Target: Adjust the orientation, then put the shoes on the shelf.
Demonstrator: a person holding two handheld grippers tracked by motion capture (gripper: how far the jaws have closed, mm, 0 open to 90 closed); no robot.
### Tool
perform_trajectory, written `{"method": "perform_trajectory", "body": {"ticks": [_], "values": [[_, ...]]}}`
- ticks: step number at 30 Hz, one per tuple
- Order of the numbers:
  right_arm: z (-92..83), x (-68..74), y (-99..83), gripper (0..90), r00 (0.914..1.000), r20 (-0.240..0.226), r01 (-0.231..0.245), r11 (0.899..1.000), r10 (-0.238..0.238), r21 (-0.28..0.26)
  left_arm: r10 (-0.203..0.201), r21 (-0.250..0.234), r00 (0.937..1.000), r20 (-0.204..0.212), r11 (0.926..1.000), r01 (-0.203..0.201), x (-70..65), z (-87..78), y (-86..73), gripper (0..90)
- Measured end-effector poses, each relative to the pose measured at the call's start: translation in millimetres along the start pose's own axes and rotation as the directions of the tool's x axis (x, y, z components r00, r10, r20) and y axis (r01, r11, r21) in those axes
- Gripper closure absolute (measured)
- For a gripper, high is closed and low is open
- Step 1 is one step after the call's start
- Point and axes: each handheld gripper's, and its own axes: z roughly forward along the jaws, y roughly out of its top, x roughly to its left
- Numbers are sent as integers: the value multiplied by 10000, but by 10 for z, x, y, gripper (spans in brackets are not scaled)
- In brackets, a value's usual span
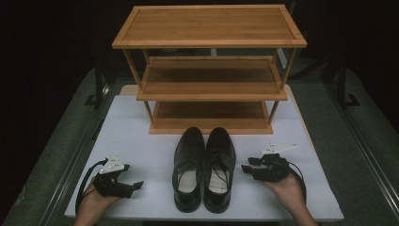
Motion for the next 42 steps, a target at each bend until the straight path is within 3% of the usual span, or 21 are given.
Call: {"method": "perform_trajectory", "body": {"ticks": [4, 5, 8, 16, 19, 23, 24, 28, 29, 35, 42], "values": [[-83, 10, 59, 487, 10000, -80, -60, 9997, 59, -226, -214, -397, 9993, 309, 9990, 226, -30, -55, 110, 230], [-97, 17, 75, 481, 9999, -126, -73, 9997, 70, -238, -288, -637, 9982, 528, 9975, 322, -54, -84, 192, 232], [-123, 35, 109, 472, 9998, -168, -69, 9995, 64, -316, -259, -702, 9977, 632, 9971, 304, -84, -106, 278, 232], [-232, 136, 269, 448, 9989, -390, 244, 9976, -270, -653, 271, -823, 9958, 875, 9964, -199, -206, -109, 629, 232], [-255, 208, 358, 443, 9973, -564, 426, 9960, -471, -782, 570, -993, 9924, 1089, 9940, -462, -282, -76, 820, 232], [-244, 252, 415, 438, 9956, -717, 546, 9951, -605, -820, 808, -1067, 9883, 1297, 9920, -671, -338, -34, 952, 232], [-226, 275, 446, 434, 9944, -809, 607, 9948, -673, -815, 1013, -1136, 9846, 1424, 9899, -854, -370, -1, 1035, 232], [-171, 323, 499, 431, 9918, -1009, 703, 9945, -780, -782, 1216, -1186, 9798, 1590, 9876, -1033, -410, 54, 1146, 232], [-154, 334, 512, 430, 9910, -1052, 751, 9942, -830, -771, 1375, -1231, 9756, 1711, 9854, -1173, -436, 97, 1212, 232], [-51, 411, 582, 429, 9860, -1313, 931, 9925, -1030, -796, 1666, -1318, 9646, 2045, 9811, -1416, -513, 231, 1360, 232], [66, 466, 634, 429, 9827, -1448, 1060, 9919, -1152, -696, 1806, -1212, 9589, 2189, 9801, -1570, -574, 378, 1400, 231]]}}
